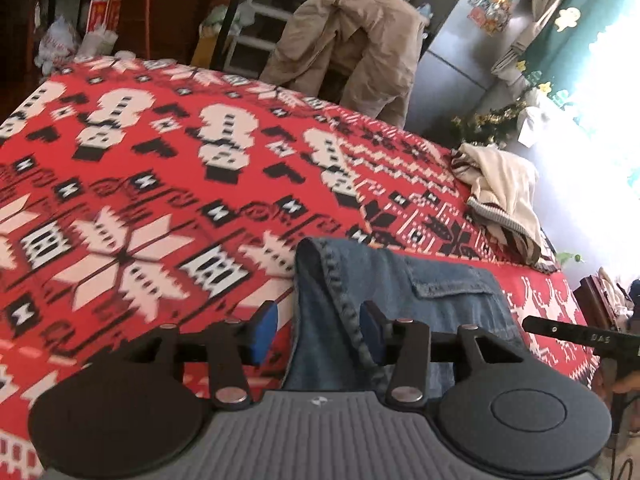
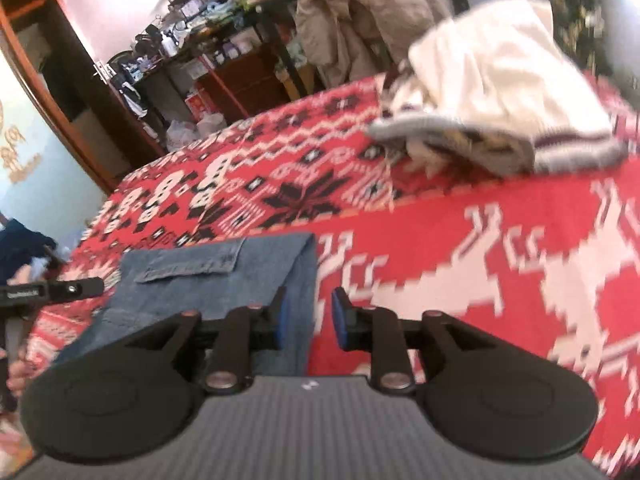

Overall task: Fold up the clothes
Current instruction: 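Grasp the folded edge of the denim shorts with both grippers, then lift the folded denim shorts off the blanket with both grippers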

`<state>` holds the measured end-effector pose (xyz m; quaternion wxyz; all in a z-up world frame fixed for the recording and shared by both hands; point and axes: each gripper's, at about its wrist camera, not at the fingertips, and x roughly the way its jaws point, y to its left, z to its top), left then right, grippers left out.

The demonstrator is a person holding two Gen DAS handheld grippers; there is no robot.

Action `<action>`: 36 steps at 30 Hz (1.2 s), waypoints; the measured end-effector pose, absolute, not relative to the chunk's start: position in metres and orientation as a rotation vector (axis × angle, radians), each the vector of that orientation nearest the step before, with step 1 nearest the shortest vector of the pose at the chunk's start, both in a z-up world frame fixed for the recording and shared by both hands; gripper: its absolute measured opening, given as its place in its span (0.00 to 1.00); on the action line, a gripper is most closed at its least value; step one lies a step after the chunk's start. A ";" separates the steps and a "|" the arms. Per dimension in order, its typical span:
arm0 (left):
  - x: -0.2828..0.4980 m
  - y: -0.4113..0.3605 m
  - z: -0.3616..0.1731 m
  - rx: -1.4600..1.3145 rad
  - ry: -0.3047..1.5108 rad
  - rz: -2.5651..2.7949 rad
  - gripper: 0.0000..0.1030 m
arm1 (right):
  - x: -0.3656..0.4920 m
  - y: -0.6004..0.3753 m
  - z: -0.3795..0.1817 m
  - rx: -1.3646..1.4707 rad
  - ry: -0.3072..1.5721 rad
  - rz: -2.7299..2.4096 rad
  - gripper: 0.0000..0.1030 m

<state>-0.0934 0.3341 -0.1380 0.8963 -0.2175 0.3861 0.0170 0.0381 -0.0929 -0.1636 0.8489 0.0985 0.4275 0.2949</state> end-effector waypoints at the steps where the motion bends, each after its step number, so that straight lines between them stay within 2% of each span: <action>1: -0.095 0.336 -0.137 -0.445 0.811 0.041 0.53 | 0.037 -0.091 -0.164 0.186 0.914 0.618 0.27; 2: -0.097 0.337 -0.137 -0.433 0.818 0.048 0.58 | 0.036 -0.087 -0.165 0.145 0.925 0.602 0.27; 3: -0.099 0.338 -0.137 -0.421 0.826 0.054 0.58 | 0.035 -0.082 -0.167 0.111 0.933 0.593 0.28; 13: -0.107 0.337 -0.149 -0.427 0.897 0.002 0.58 | 0.031 -0.058 -0.166 0.107 0.967 0.586 0.29; 24: -0.110 0.335 -0.150 -0.510 0.937 -0.079 0.57 | 0.040 -0.070 -0.174 0.345 1.090 0.623 0.29; 28: -0.109 0.333 -0.149 -0.491 0.929 -0.077 0.53 | 0.040 -0.064 -0.174 0.323 1.062 0.633 0.29; 30: -0.108 0.331 -0.149 -0.473 0.927 -0.068 0.53 | 0.039 -0.065 -0.174 0.279 1.020 0.613 0.20; 35: -0.099 0.317 -0.145 -0.366 0.963 -0.084 0.54 | 0.035 -0.050 -0.169 0.138 0.981 0.615 0.21; 36: -0.098 0.315 -0.145 -0.357 0.965 -0.083 0.53 | 0.035 -0.047 -0.168 0.117 0.979 0.617 0.18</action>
